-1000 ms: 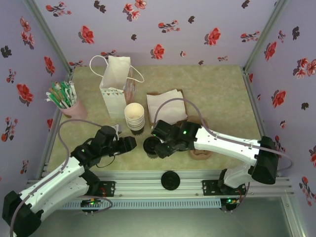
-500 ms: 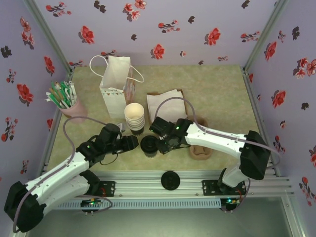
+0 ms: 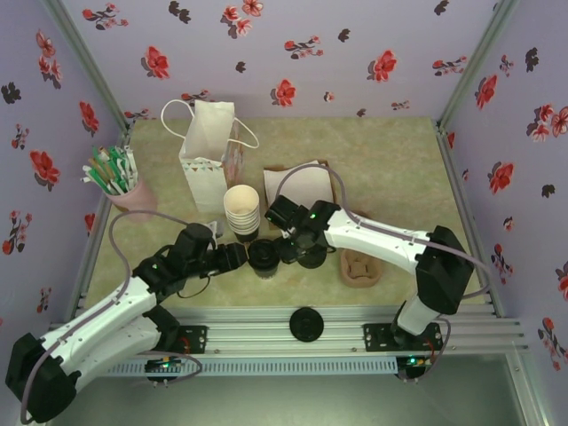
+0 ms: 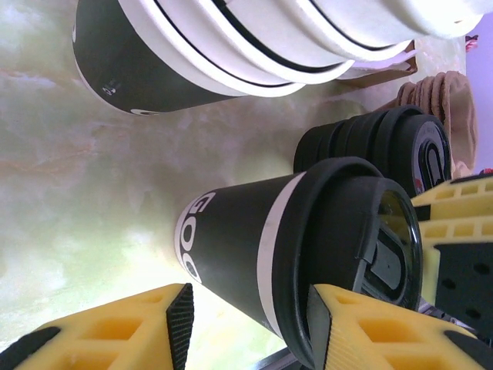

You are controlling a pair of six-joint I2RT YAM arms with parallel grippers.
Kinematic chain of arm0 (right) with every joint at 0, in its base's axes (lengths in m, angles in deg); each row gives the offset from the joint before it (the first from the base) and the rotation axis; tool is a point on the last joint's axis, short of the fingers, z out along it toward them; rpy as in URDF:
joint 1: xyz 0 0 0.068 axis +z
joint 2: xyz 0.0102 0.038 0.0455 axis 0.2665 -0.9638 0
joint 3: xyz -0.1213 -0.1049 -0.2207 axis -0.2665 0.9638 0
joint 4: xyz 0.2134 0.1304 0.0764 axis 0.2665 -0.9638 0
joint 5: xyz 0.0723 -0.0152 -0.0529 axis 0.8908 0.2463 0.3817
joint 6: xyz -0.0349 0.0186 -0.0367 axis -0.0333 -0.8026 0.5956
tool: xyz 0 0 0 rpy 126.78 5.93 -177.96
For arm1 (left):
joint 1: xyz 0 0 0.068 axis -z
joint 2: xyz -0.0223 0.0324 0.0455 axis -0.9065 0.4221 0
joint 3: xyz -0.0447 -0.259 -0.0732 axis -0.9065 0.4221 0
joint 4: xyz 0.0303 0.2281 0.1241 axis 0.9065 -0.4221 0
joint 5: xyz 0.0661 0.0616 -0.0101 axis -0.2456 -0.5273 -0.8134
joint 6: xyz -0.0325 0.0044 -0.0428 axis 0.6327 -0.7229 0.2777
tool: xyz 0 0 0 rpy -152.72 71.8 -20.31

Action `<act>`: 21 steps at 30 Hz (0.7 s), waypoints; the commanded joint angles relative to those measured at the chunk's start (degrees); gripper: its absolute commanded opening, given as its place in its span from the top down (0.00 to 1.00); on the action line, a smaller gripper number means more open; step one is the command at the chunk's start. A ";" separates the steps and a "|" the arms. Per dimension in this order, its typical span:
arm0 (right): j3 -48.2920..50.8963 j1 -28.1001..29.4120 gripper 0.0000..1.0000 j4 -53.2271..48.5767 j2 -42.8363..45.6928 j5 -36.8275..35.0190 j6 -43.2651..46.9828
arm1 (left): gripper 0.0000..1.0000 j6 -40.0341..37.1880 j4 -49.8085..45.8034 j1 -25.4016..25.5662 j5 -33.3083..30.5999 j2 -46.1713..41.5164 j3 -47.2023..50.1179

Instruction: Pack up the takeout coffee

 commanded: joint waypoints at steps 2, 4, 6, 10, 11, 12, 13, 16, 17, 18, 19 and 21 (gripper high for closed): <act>-2.86 -1.18 0.75 0.48 -1.86 0.99 1.75 | 0.56 -0.30 -1.56 0.30 -0.23 -1.90 0.88; -3.37 -1.95 0.75 0.47 -2.29 1.25 2.01 | 0.57 0.29 -1.71 0.57 0.04 -2.63 1.09; -3.77 -2.59 0.74 0.54 -2.35 1.43 2.11 | 0.57 1.15 -1.11 1.06 0.37 -3.02 1.46; -3.74 -3.64 0.72 1.21 -1.92 2.15 1.97 | 0.58 3.35 1.30 3.33 0.59 -2.69 2.64; -3.65 -3.81 0.71 1.36 -1.76 2.37 1.79 | 0.58 3.83 1.90 3.92 0.52 -2.54 2.86; -3.47 -3.99 0.71 1.43 -1.46 2.57 1.55 | 0.58 4.40 2.37 4.63 0.40 -2.56 2.99; -3.18 -4.04 0.71 1.52 -0.90 2.57 1.31 | 0.58 4.77 2.37 5.30 0.18 -2.73 2.99; -1.76 -4.11 0.71 2.21 1.67 2.65 0.01 | 0.58 5.19 0.97 6.36 -0.78 -4.16 2.38; -0.94 -4.09 0.71 2.73 2.96 2.81 -0.73 | 0.58 5.24 0.14 6.28 -1.07 -5.02 2.22; 0.01 -4.07 0.71 3.33 4.11 2.99 -1.45 | 0.58 5.11 -0.75 6.27 -1.52 -5.69 1.94; 1.11 -4.04 0.71 4.10 5.40 3.29 -2.37 | 0.58 4.79 -2.23 6.27 -2.14 -6.44 1.47; 3.14 -4.04 0.72 5.40 7.77 3.69 -4.29 | 0.58 3.99 -4.61 6.03 -2.82 -7.31 0.38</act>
